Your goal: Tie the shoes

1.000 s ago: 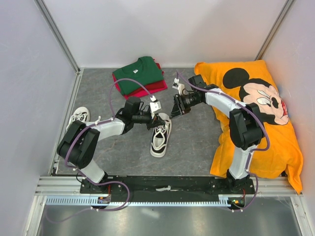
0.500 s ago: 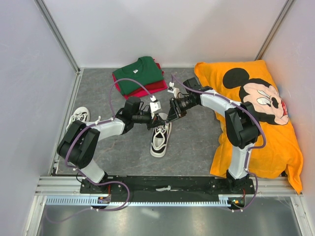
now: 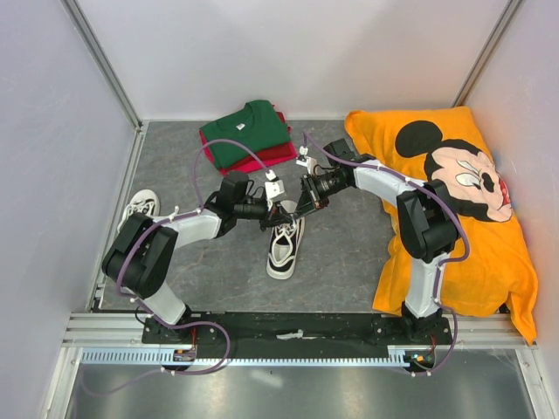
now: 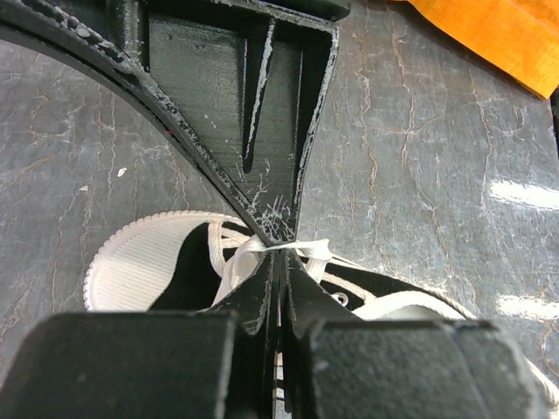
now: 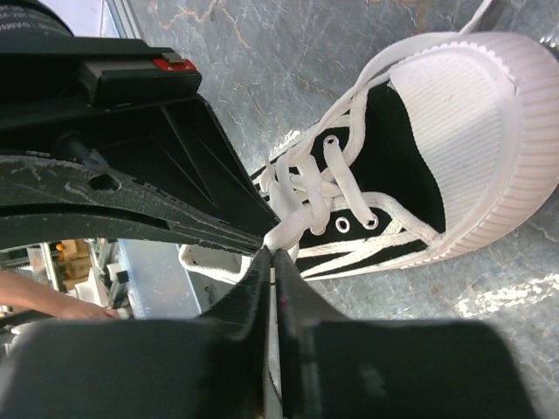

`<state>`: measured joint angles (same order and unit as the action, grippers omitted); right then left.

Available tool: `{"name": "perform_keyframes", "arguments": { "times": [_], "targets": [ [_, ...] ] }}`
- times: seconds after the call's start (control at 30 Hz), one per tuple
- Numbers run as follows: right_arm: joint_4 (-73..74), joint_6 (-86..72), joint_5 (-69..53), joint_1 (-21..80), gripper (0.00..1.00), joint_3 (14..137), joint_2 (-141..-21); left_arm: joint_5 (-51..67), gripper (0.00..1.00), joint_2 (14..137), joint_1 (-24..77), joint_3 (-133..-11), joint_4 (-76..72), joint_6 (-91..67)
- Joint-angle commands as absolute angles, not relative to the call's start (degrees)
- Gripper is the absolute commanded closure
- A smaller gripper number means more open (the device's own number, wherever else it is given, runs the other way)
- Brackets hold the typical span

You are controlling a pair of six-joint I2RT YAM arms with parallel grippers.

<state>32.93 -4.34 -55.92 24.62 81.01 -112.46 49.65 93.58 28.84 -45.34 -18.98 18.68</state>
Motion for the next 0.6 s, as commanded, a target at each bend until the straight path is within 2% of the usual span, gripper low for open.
{"name": "perform_keyframes", "arguments": {
  "times": [0.0, 0.13, 0.3, 0.37, 0.57],
  "targets": [
    [30.7, -5.0, -59.2, 25.5, 1.00, 81.1, -112.9, 51.2, 0.98, 93.9, 28.7, -45.9, -22.3, 17.8],
    [30.6, -5.0, -58.4, 25.3, 1.00, 80.6, -111.6, 51.2, 0.93, 93.3, 28.0, -46.1, -20.1, 18.9],
    [30.1, -4.5, -55.0, 25.4, 1.00, 79.5, -108.5, 52.4, 0.73, 91.4, 25.7, -47.8, -9.2, 25.4],
    [30.0, -4.5, -54.1, 25.3, 1.00, 79.3, -107.7, 55.4, 0.59, 88.9, 23.0, -46.4, -10.9, 24.3],
    [29.4, -5.0, -54.5, 25.7, 1.00, 78.8, -107.6, 53.6, 0.56, 84.7, 22.5, -48.7, -0.4, 35.0]
  ]
}}
